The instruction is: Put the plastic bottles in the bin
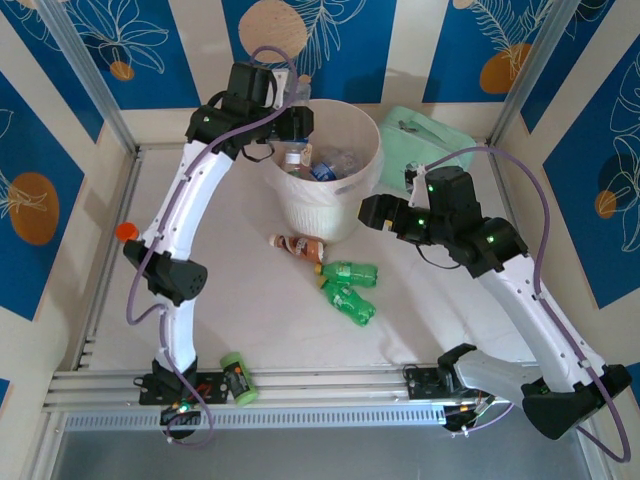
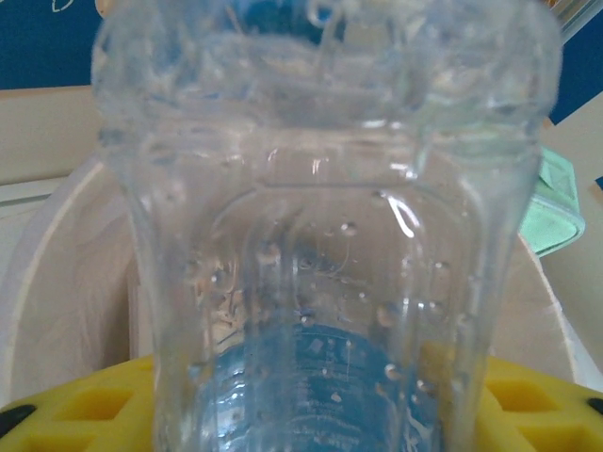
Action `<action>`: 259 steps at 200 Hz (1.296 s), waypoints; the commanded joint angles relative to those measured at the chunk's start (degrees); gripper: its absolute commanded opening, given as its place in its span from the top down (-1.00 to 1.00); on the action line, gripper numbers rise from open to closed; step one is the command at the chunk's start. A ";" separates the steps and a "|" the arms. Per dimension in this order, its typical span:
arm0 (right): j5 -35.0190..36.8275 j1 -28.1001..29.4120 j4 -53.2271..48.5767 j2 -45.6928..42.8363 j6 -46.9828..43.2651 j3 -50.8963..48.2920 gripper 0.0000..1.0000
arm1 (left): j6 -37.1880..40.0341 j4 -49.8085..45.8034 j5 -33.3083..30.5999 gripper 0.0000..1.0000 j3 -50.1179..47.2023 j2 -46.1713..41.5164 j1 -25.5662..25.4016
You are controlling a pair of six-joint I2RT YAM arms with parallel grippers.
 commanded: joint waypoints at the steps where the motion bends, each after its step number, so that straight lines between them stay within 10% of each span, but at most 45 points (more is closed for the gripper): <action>1: -0.26 0.20 -1.09 -0.48 0.54 -0.15 -0.73 | -1.83 0.78 0.88 -0.35 1.82 1.85 -0.09; 43: -0.26 0.11 -1.53 0.18 0.21 0.47 -0.73 | -3.31 3.43 1.02 -0.66 1.84 0.98 -0.09; 100: 0.69 -0.15 -2.22 1.04 -0.40 0.05 -0.73 | -5.34 4.62 1.33 -0.59 -0.06 -5.28 -0.09; 204: -5.63 1.54 -2.82 5.48 -4.79 -13.93 -0.75 | -16.43 20.43 -1.58 -0.46 -64.77 -50.71 4.77; 259: -7.80 4.79 -2.42 10.30 -6.99 -18.52 -0.77 | -26.86 24.03 5.31 -0.38 -83.82 -58.47 6.23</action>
